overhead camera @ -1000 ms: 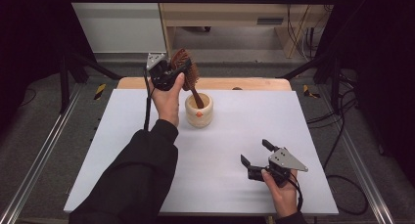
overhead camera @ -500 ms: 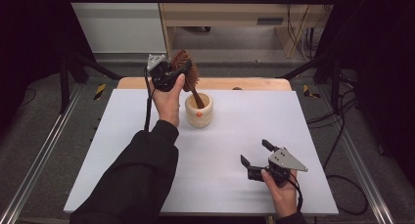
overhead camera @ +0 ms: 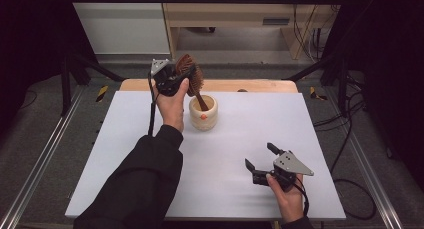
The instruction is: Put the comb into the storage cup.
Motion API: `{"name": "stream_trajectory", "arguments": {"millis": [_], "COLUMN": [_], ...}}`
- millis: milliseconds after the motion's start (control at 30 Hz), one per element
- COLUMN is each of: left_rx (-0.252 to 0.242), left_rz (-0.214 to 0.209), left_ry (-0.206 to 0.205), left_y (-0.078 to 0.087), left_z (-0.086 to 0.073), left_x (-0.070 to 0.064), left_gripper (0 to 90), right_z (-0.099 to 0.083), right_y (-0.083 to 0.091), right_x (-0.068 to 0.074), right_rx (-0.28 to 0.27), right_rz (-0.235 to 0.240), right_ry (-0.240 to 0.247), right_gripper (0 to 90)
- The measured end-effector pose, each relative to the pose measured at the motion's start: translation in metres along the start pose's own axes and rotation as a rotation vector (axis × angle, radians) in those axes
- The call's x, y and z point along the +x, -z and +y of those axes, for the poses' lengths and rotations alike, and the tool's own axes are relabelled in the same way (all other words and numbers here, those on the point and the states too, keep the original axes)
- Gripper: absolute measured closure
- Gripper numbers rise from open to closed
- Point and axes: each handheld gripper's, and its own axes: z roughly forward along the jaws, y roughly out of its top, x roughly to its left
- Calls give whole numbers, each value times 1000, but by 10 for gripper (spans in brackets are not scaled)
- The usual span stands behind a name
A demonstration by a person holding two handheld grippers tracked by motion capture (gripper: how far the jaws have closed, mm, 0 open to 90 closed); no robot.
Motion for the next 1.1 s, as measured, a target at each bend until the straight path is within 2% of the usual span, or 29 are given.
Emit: {"name": "stream_trajectory", "arguments": {"millis": [200, 600, 700, 1100], "left_rx": [0, 8, 13, 18], "left_rz": [12, -2, -1, -1], "left_ry": [6, 39, 28, 33], "left_y": [0, -3, -3, -4], "left_z": [-5, -14, -15, -19], "left_x": [1, 4, 2, 4], "left_gripper": [505, 504, 504, 503], "right_z": [0, 0, 0, 0], "right_y": [0, 0, 0, -1], "right_x": [0, 0, 0, 0], "right_rx": [-1, 2, 2, 6], "right_rz": [-1, 5, 5, 10], "right_ry": [-2, -1, -3, -4], "right_gripper": [65, 64, 64, 63]}}
